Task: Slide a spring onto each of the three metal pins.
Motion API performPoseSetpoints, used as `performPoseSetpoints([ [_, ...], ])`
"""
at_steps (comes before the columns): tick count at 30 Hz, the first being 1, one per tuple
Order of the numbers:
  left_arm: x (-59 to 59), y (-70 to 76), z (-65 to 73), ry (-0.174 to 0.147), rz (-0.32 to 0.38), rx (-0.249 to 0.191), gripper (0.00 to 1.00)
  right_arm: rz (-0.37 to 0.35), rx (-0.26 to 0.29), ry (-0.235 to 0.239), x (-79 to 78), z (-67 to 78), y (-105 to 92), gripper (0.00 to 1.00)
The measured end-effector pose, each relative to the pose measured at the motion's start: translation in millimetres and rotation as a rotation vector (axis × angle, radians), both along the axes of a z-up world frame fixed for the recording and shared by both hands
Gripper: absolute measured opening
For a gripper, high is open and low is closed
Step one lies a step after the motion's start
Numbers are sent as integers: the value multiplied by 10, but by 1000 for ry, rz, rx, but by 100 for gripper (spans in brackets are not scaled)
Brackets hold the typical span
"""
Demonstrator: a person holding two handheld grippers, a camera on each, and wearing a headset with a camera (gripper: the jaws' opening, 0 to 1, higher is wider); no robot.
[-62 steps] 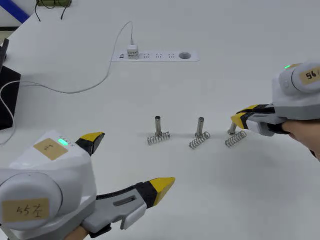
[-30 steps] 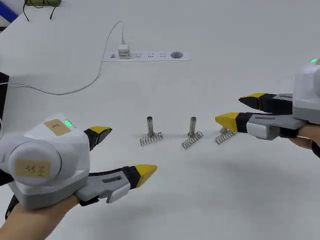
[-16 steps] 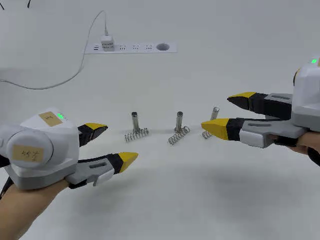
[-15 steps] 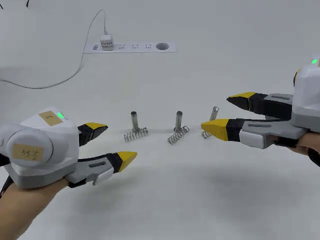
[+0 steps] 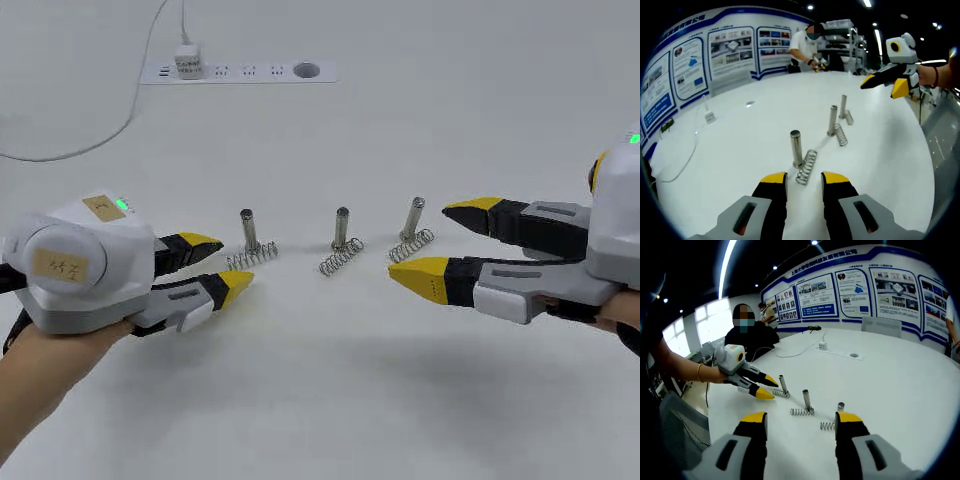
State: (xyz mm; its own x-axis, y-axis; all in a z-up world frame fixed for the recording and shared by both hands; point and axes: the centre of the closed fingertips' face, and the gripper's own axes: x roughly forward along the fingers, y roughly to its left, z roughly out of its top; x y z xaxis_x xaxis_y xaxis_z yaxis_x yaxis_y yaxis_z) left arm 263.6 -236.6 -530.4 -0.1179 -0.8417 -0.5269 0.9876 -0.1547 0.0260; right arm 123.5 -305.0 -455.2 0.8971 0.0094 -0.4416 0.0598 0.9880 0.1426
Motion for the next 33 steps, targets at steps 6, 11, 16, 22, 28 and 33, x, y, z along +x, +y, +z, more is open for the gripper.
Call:
performPoseSetpoints([
  [6, -5, -31, -28, -8, -23, -1, 20, -14, 14, 8, -23, -62, -5, 55],
  [11, -13, -57, -39, -31, -51, -2, 14, -18, 14, 19, -26, -95, -2, 55],
  [16, -45, -56, -44, -47, -74, -2, 12, -43, 17, 25, -27, -99, -31, 53],
  [22, -91, -37, -49, -50, -106, 4, 10, -59, 24, 32, -41, -110, -50, 52],
  [28, -103, 5, -43, -48, -112, 9, 9, -57, 35, 32, -29, -125, -15, 52],
  [33, -153, 60, 50, -39, -113, -6, 9, -55, 57, 9, 11, -72, 37, 52],
])
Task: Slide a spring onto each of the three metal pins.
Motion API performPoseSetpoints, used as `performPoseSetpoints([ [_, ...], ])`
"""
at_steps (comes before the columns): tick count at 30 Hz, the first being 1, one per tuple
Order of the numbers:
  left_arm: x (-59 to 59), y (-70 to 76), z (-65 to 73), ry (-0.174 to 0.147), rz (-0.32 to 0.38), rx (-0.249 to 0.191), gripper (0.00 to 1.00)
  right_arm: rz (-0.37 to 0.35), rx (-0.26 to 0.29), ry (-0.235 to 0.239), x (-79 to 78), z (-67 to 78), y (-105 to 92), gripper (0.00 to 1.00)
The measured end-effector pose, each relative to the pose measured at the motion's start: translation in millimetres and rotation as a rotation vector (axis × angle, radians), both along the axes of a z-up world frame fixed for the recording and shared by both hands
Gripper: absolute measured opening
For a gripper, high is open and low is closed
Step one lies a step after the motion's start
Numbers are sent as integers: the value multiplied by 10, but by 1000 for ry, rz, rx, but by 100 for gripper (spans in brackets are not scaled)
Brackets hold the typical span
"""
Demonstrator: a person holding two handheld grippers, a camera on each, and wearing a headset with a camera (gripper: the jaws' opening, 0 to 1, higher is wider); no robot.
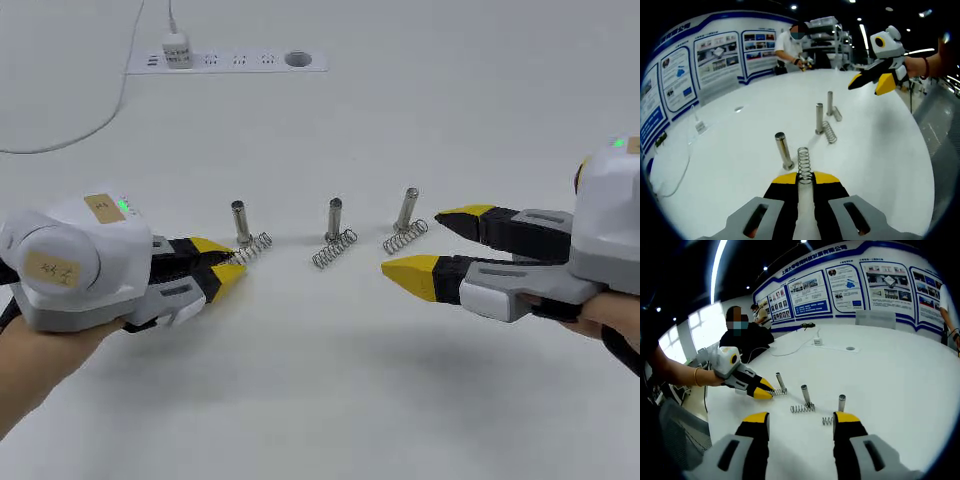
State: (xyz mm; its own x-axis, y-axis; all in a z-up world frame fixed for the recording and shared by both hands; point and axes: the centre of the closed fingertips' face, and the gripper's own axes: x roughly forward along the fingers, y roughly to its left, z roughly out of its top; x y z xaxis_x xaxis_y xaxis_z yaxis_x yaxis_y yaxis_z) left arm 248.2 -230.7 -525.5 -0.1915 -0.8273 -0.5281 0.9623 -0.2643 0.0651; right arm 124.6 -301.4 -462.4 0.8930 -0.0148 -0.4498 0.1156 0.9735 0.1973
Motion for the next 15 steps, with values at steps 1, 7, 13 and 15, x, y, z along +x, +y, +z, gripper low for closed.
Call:
performPoseSetpoints([
  [1, -12, 11, 19, 0, 0, -2, 9, -3, 6, -7, 9, 16, 6, 52],
  [7, -98, 67, 248, 13, 18, -60, 9, 13, 17, -59, 75, 145, 88, 52],
  [13, -198, 98, 484, 48, 41, -125, 9, 38, 62, -84, 140, 201, 234, 51],
  [15, -230, 110, 572, 60, 51, -149, 9, 46, 88, -114, 173, 253, 294, 51],
])
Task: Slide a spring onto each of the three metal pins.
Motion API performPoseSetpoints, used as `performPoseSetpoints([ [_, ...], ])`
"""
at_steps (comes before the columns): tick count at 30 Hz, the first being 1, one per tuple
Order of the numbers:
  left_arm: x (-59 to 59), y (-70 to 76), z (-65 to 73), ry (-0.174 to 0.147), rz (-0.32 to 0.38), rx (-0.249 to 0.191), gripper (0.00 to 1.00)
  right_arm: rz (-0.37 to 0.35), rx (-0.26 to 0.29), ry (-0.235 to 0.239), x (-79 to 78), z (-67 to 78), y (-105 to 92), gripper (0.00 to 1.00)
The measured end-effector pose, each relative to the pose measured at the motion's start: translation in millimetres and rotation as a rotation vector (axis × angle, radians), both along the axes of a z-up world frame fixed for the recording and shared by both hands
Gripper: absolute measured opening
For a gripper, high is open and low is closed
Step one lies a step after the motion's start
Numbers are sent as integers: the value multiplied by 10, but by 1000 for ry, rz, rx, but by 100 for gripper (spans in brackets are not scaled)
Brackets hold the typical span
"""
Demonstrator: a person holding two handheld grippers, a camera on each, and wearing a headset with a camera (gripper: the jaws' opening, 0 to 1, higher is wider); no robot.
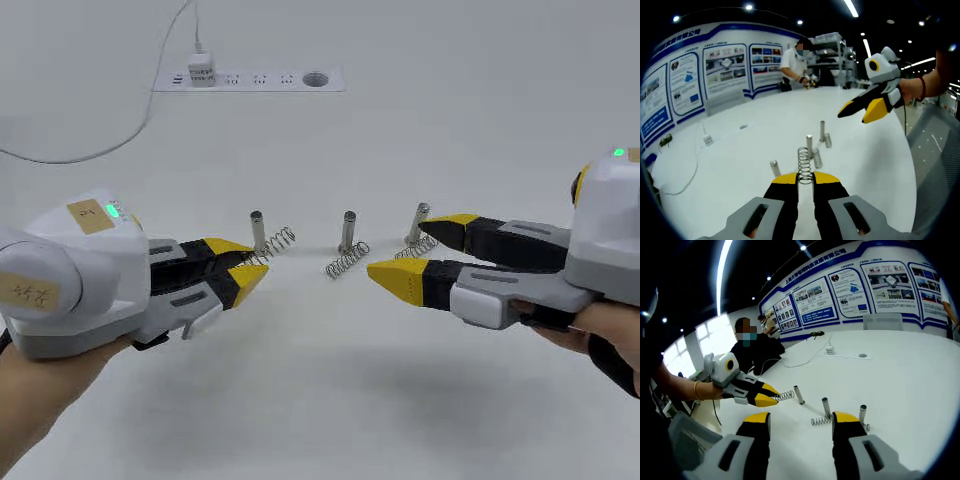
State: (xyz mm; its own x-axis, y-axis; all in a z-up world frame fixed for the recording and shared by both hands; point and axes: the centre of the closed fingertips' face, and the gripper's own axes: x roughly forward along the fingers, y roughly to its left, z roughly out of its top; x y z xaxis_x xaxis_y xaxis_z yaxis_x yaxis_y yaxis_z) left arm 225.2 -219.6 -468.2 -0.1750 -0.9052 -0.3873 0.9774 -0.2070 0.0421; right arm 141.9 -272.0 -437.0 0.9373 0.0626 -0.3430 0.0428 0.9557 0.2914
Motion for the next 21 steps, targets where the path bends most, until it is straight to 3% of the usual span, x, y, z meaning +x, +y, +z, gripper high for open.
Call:
performPoseSetpoints([
  [4, -76, 30, 137, 12, 2, -35, 9, -15, 113, -95, 94, 181, 95, 48],
  [7, -127, 45, 246, 38, 13, -72, 9, -17, 149, -120, 142, 240, 131, 47],
  [12, -247, 96, 408, 47, 8, -112, 9, -18, 237, -183, 251, 362, 230, 41],
  [16, -323, 131, 514, 52, 8, -143, 9, 2, 284, -203, 324, 407, 336, 37],
  [19, -365, 169, 591, 58, 13, -166, 9, 31, 352, -204, 352, 415, 445, 32],
  [21, -395, 189, 606, 54, 10, -170, 9, 26, 348, -211, 355, 419, 453, 31],
])
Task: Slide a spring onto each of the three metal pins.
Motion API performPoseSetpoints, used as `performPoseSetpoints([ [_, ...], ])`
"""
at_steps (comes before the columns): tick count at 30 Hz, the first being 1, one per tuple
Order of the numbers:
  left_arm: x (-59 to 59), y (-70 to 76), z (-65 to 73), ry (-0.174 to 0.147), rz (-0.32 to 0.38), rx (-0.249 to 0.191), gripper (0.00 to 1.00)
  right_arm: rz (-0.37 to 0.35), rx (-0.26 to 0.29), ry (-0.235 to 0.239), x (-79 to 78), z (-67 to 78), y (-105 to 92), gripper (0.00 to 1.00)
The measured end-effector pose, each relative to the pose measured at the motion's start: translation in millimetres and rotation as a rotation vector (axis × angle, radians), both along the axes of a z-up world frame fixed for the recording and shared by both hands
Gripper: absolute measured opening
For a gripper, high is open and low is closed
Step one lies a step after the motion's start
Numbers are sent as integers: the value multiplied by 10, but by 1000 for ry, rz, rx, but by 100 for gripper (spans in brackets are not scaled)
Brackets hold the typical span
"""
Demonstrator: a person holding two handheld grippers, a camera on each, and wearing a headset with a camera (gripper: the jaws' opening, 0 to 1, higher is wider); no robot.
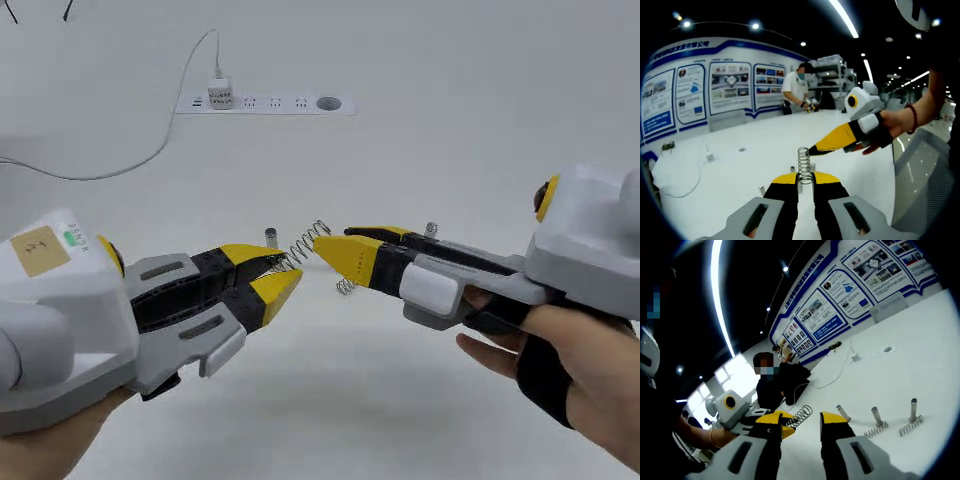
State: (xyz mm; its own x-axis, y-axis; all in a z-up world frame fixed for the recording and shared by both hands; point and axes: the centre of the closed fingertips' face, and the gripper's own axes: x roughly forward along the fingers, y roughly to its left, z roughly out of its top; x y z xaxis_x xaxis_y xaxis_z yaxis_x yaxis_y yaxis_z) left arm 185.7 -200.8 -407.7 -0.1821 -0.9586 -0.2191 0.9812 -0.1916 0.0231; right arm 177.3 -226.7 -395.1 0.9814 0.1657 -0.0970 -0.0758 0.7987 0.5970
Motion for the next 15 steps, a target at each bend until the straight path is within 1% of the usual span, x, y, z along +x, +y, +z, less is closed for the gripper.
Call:
performPoseSetpoints([
  [1, -14, 14, 10, 1, -2, -5, 9, -2, 4, 1, 2, -8, 8, 30],
  [2, -23, 22, 21, 4, -4, -10, 9, -4, 19, -1, 2, -9, 18, 30],
  [4, -45, 38, 40, 4, -12, -18, 9, -5, 72, -13, 6, 0, 43, 28],
  [6, -62, 46, 53, 7, -14, -23, 10, -5, 102, -27, 4, 14, 50, 27],
  [8, -88, 53, 67, 11, -21, -31, 10, 10, 154, -41, -6, 44, 90, 24],
  [11, -127, 65, 84, 15, -32, -42, 10, 16, 168, -44, -12, 48, 100, 22],
  [13, -157, 72, 91, 4, -47, -47, 10, 25, 183, -54, -18, 70, 124, 19],
  [15, -178, 74, 98, 10, -55, -50, 10, 35, 203, -65, -23, 90, 148, 17],
])
